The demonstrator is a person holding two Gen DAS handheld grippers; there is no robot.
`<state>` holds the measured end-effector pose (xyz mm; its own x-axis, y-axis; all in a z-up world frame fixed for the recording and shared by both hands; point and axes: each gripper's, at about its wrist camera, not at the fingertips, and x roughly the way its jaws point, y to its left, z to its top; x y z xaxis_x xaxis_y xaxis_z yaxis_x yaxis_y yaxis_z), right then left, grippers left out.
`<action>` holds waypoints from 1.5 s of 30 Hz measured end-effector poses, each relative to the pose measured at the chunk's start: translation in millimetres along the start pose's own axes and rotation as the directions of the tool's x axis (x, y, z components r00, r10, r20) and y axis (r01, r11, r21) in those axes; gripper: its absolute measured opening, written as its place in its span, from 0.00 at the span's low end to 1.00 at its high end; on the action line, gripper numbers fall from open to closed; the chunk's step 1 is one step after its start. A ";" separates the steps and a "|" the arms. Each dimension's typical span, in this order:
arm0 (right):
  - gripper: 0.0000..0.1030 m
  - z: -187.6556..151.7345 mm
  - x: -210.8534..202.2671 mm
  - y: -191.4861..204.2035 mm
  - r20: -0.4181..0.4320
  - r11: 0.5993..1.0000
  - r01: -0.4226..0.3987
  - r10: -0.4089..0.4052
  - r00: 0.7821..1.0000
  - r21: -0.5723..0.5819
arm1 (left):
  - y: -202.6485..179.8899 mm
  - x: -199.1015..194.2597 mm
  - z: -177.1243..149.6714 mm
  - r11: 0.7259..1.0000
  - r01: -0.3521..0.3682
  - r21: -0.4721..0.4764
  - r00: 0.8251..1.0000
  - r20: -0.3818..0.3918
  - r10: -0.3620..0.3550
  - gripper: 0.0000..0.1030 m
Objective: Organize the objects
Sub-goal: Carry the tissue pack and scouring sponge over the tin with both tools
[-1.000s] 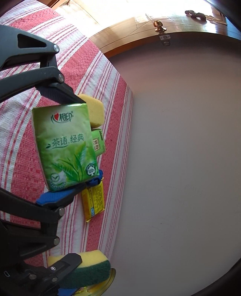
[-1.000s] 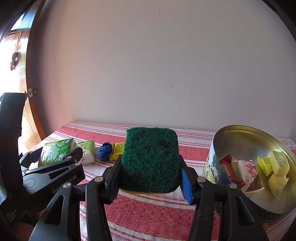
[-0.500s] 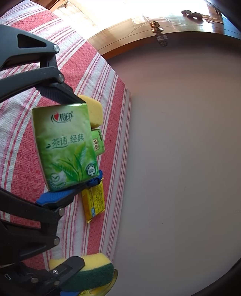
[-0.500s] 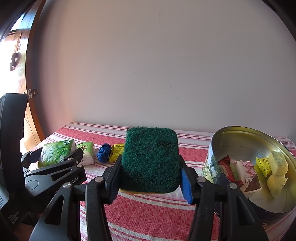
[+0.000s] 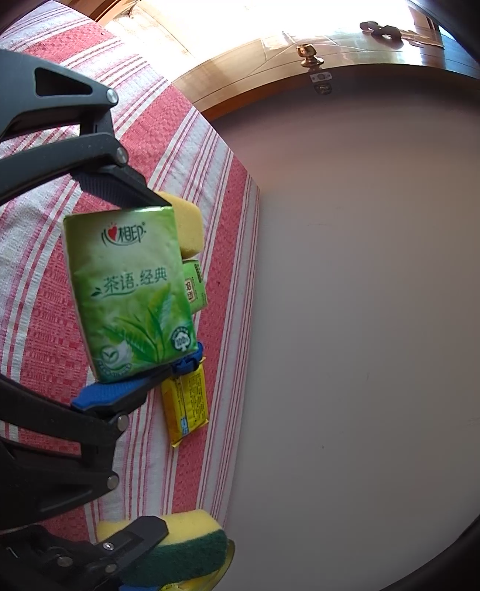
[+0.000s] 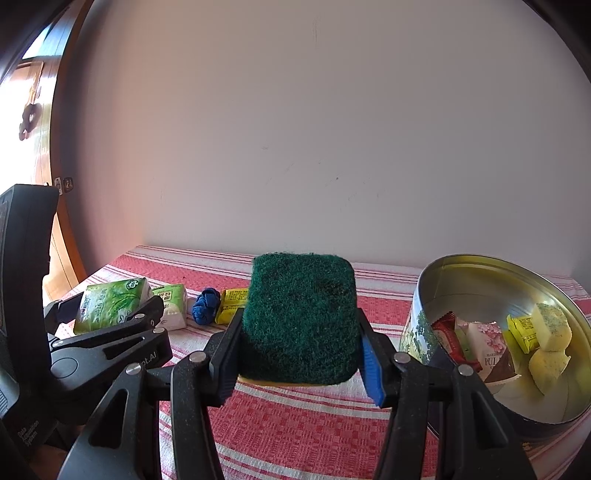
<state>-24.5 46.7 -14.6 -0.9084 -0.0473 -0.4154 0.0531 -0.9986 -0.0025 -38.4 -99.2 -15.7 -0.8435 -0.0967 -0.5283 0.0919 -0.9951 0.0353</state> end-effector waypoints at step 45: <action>0.55 -24.4 -90.7 -143.8 0.092 0.993 0.119 -0.116 0.989 -0.029 | -87.4 -85.0 -17.3 0.951 0.307 0.041 0.948 0.080 -0.309 0.77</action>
<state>60.3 195.2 1.2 -0.9427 0.0664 -0.3269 -0.0432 -0.9960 -0.0777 34.5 -3.6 11.4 -0.8702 0.2148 -0.4434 -0.1930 -0.9767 -0.0942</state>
